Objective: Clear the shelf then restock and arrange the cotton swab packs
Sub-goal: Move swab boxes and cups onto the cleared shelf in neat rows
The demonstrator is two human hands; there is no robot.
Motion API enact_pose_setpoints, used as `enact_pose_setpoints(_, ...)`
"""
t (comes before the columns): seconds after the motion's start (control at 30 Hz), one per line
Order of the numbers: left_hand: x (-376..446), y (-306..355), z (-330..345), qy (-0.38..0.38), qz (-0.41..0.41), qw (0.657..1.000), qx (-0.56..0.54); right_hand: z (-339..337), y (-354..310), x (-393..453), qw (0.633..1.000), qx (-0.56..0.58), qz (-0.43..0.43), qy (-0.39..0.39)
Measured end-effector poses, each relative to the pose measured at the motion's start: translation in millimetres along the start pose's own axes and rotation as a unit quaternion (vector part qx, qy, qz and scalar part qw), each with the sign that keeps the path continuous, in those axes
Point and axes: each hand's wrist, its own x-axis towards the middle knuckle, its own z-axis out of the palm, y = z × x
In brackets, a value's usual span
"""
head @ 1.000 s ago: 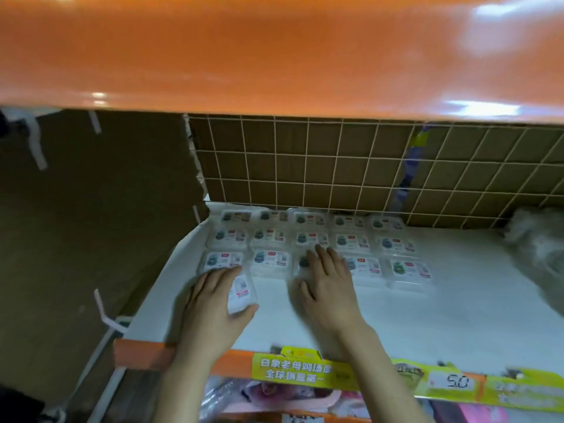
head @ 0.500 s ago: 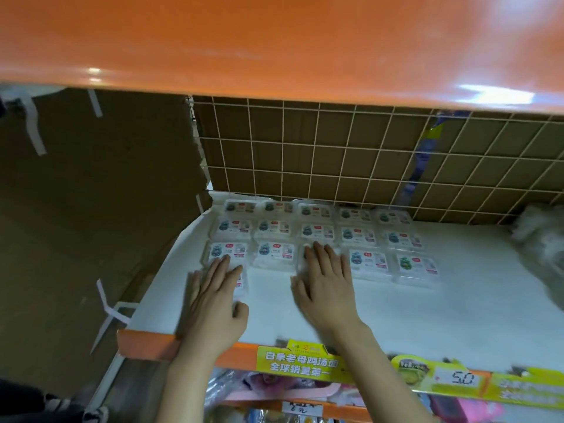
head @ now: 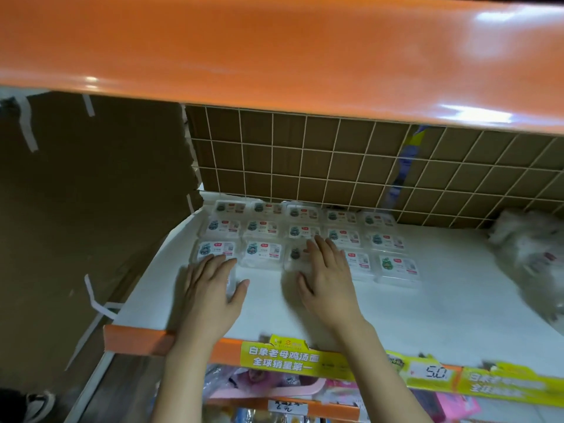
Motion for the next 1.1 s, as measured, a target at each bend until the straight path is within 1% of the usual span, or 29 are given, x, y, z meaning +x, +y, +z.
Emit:
enact_pose_setpoints(0.07, 1.5, 12.6, 1.7, 0.012, 0.011, 1.000, -0.009, -10.4, 8.2, -2.8, 1.000, 0.008, 0.002, 0.020)
enact_pose_setpoints(0.17, 1.3, 36.2, 7.6, 0.009, 0.029, 0.999, -0.010, -26.5, 25.4, -11.5, 0.998, 0.014, 0.007, 0.058)
enact_pose_setpoints(0.3, -1.5, 79.3, 21.4, -0.002, 0.037, 0.999, -0.010, -49.1, 63.4, -31.8, 0.997, 0.016, 0.006, 0.077)
enact_pose_setpoints(0.47, -13.7, 156.6, 49.7, -0.035, 0.059, 0.997, -0.018, -86.7, 130.3, -71.4, 0.997, 0.021, 0.026, 0.073)
enact_pose_setpoints(0.6, -29.4, 224.9, 74.2, -0.060, 0.082, 0.995, -0.021, -126.8, 181.1, -96.7, 0.995, 0.032, 0.028, 0.091)
enact_pose_setpoints(0.7, -38.5, 275.3, 87.1, -0.063, 0.090, 0.994, -0.029, -155.2, 215.7, -111.9, 0.994, 0.032, 0.021, 0.100)
enact_pose_setpoints(0.83, -54.4, 331.3, 97.9, -0.057, 0.087, 0.994, -0.041, -187.5, 254.7, -133.2, 0.992, 0.049, 0.032, 0.108)
enact_pose_setpoints(0.97, -72.0, 357.5, 106.4, -0.081, 0.079, 0.992, -0.049, -204.0, 279.1, -151.2, 0.991, 0.063, 0.043, 0.108)
enact_pose_setpoints(1.1, -80.7, 361.4, 109.4, -0.084, 0.079, 0.992, -0.042, -203.6, 290.7, -163.7, 0.991, 0.077, 0.055, 0.094)
